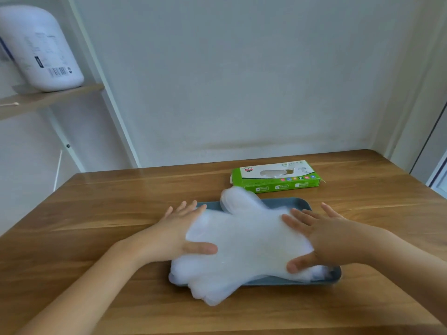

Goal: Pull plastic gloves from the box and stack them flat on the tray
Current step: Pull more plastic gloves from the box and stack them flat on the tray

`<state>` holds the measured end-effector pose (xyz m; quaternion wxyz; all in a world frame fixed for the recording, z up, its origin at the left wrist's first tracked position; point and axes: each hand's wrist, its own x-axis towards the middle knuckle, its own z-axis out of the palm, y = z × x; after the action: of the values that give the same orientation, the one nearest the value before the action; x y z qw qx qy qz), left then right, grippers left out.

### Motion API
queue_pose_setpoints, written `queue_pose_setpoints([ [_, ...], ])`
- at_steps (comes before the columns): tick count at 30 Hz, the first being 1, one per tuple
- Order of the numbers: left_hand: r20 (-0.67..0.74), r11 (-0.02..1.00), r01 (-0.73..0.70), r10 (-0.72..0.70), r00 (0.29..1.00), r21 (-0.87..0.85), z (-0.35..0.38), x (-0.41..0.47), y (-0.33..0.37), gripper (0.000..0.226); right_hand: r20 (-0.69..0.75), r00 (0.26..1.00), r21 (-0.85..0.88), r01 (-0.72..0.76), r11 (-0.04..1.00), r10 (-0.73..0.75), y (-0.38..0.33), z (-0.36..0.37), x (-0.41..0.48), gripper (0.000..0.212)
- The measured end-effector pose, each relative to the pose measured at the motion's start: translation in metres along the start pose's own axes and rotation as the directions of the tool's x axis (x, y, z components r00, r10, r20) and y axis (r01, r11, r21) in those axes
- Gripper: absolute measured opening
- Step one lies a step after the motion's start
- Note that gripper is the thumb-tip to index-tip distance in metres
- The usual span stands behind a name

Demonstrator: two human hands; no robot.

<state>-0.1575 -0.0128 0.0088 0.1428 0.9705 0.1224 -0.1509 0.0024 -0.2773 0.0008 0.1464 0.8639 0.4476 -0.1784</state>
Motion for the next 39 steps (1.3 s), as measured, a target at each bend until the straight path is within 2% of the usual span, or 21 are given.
queue_pose_setpoints([
  [3, -0.082, 0.994, 0.002, -0.011, 0.997, -0.106, -0.015, 0.006, 0.009, 0.105, 0.012, 1.000, -0.010, 0.011, 1.000, -0.011, 0.005, -0.012, -0.003, 0.109],
  [5, -0.113, 0.987, -0.008, -0.010, 0.993, -0.158, -0.024, 0.017, 0.013, 0.100, -0.010, 1.000, 0.076, -0.007, 0.997, 0.008, 0.012, -0.027, -0.002, 0.101],
  [7, -0.106, 0.976, -0.001, -0.022, 0.994, -0.216, -0.031, 0.034, 0.016, 0.103, -0.132, 0.990, 0.199, -0.013, 0.980, 0.040, 0.021, -0.044, 0.007, 0.080],
  [10, -0.095, 0.953, -0.011, -0.018, 0.995, -0.302, -0.036, 0.066, 0.021, 0.101, -0.395, 0.909, 0.367, 0.020, 0.930, 0.136, 0.045, -0.061, 0.038, 0.034],
  [12, -0.134, 0.939, -0.092, 0.050, 0.990, -0.333, -0.038, 0.087, 0.028, 0.085, -0.497, 0.853, 0.441, 0.093, 0.893, 0.157, 0.060, -0.065, 0.065, 0.025],
  [14, -0.178, 0.934, -0.151, 0.097, 0.979, -0.324, -0.039, 0.109, 0.033, 0.065, -0.540, 0.823, 0.493, 0.142, 0.858, 0.174, 0.066, -0.066, 0.089, 0.020],
  [17, -0.180, 0.942, -0.153, 0.102, 0.978, -0.299, -0.042, 0.138, 0.042, 0.053, -0.540, 0.820, 0.537, 0.162, 0.828, 0.190, 0.064, -0.064, 0.120, 0.016],
  [22, -0.150, 0.947, -0.165, 0.127, 0.980, -0.277, -0.038, 0.169, 0.053, 0.057, -0.481, 0.848, 0.565, 0.108, 0.818, 0.221, 0.056, -0.054, 0.147, 0.024],
  [29, -0.081, 0.962, -0.119, 0.101, 0.992, -0.248, -0.032, 0.182, 0.051, 0.066, -0.527, 0.820, 0.585, 0.162, 0.795, 0.221, 0.059, -0.048, 0.151, 0.005],
  [35, -0.065, 0.959, -0.115, 0.102, 0.993, -0.258, -0.031, 0.181, 0.051, 0.066, -0.491, 0.800, 0.785, 0.235, 0.573, 0.344, 0.076, -0.050, 0.143, 0.012],
  [37, -0.065, 0.957, -0.116, 0.102, 0.993, -0.264, -0.031, 0.181, 0.051, 0.066, -0.444, 0.799, 0.863, 0.259, 0.435, 0.405, 0.081, -0.050, 0.143, 0.009],
  [39, -0.067, 0.956, -0.118, 0.104, 0.992, -0.270, -0.031, 0.181, 0.050, 0.066, -0.379, 0.782, 0.924, 0.287, 0.254, 0.495, 0.086, -0.048, 0.144, 0.007],
])
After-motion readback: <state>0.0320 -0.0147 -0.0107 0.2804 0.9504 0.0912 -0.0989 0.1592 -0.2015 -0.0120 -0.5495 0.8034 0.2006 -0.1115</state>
